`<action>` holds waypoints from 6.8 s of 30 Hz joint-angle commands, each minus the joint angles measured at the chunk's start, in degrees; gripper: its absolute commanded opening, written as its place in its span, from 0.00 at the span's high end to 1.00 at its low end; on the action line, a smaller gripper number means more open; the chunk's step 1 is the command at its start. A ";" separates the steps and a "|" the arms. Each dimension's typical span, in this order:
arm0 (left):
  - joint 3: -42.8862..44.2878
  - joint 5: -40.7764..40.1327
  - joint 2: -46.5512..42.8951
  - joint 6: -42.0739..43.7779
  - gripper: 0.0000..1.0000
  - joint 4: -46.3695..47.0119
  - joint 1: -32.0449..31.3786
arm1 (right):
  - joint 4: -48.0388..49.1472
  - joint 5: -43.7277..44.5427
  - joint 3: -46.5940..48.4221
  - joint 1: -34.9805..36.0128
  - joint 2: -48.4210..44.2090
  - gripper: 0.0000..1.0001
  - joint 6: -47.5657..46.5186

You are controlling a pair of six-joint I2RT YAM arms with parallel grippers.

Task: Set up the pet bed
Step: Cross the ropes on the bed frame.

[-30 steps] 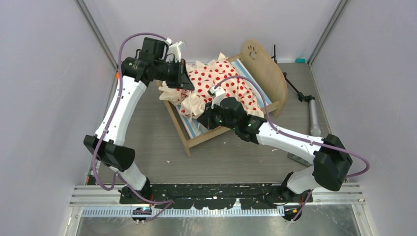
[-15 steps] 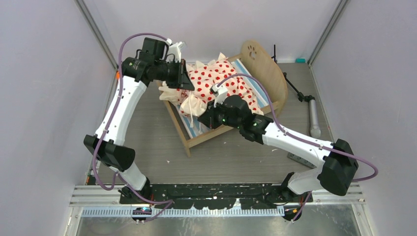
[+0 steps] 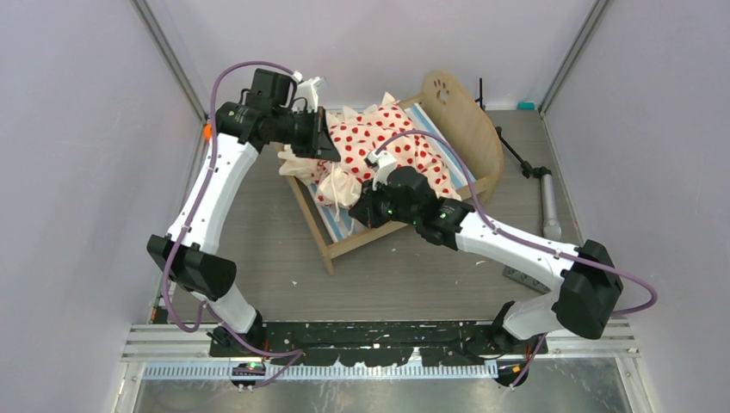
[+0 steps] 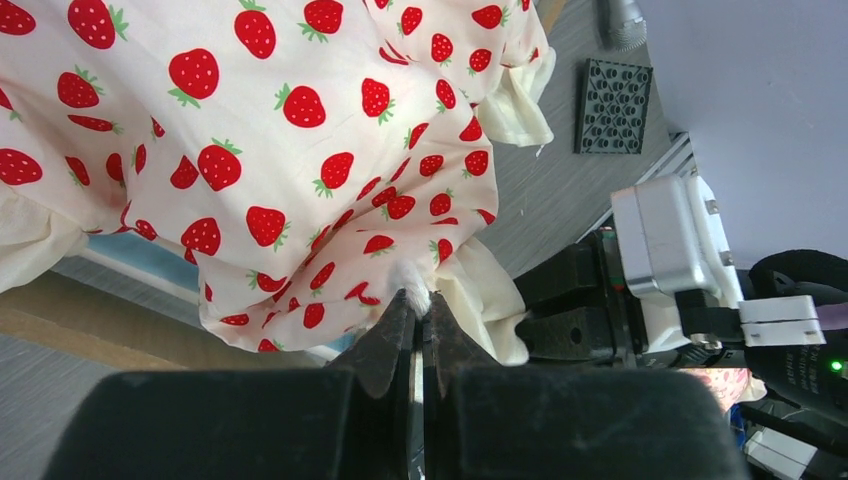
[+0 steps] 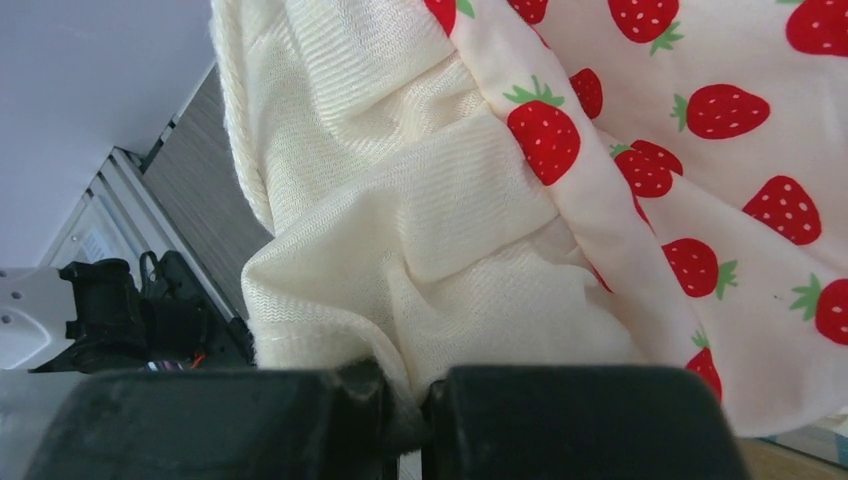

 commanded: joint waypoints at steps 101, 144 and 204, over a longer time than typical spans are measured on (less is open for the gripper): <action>-6.14 -4.14 -2.77 4.39 1.00 2.66 0.32 | -35.95 10.63 27.49 1.04 27.68 0.90 -16.37; -8.90 -12.43 -1.94 5.50 1.00 4.25 0.32 | -60.44 2.24 45.60 -3.95 45.32 0.93 -21.16; -12.24 -11.59 -1.78 2.54 1.00 9.34 -0.87 | -33.49 -5.82 25.47 -9.08 14.45 0.98 -6.73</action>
